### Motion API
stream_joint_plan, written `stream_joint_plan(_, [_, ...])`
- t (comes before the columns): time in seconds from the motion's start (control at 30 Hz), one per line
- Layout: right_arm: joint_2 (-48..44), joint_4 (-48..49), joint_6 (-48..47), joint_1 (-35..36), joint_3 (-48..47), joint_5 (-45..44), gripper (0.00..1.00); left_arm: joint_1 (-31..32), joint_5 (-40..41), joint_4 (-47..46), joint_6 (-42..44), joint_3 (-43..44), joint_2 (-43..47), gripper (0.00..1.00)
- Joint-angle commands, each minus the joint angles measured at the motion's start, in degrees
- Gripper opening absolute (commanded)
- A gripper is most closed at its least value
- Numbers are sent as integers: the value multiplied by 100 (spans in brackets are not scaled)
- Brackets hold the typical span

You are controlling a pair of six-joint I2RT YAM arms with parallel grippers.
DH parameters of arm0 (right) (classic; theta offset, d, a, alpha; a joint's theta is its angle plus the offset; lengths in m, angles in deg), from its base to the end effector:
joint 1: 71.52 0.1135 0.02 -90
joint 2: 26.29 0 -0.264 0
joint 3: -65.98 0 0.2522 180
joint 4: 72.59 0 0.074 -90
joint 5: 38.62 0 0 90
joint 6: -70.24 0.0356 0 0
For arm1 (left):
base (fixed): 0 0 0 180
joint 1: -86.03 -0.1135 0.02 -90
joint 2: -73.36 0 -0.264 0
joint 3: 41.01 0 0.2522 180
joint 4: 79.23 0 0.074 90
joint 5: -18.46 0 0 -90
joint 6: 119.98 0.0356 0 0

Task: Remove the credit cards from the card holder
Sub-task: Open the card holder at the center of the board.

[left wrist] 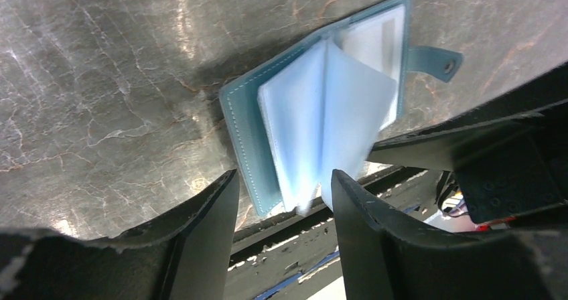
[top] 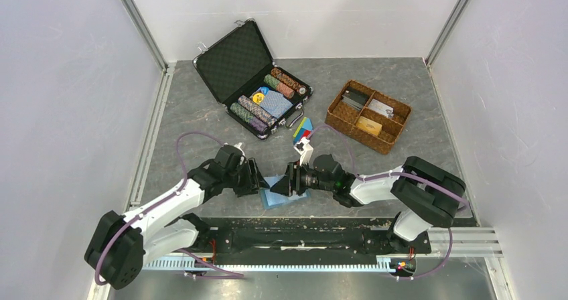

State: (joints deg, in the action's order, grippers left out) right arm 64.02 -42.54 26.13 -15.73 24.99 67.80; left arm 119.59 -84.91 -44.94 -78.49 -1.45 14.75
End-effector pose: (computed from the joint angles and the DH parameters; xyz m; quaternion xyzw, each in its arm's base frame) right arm 0.1535 0.2438 0.1505 -0.1520 0.7970 0.5177 0.2715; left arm 0.1502 -0.1095 0.1694 -0.0864 0.9396 -0.2884 0.1631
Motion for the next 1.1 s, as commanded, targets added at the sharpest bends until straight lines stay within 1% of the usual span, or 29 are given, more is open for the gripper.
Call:
stream_joint_plan(0.0, [228, 805, 80, 37, -90, 251, 55, 13, 112, 110, -61, 316, 348, 60])
stream_joint_plan(0.23, [558, 1173, 235, 40, -90, 372, 50, 13, 275, 311, -80, 425, 735, 60])
stream_joint_plan(0.47, [674, 809, 86, 38, -143, 297, 46, 10, 227, 237, -72, 508, 717, 58])
stream_joint_plan(0.57, [451, 329, -110, 37, -117, 33, 44, 15, 18, 30, -38, 517, 588, 54])
stream_joint_plan(0.67, [193, -418, -480, 37, -168, -358, 42, 13, -439, -322, 11, 521, 434, 51])
stream_joint_plan(0.73, [150, -676, -588, 38, -179, -539, 42, 11, -725, -560, 18, 520, 344, 49])
stream_joint_plan(0.93, [247, -522, -399, 54, 30, -669, 32, 13, -863, -903, -129, 500, 361, 48])
stream_joint_plan(1.07, [350, -479, -303, 98, 68, -769, 30, 22, -1013, -1162, -150, 456, 290, 47])
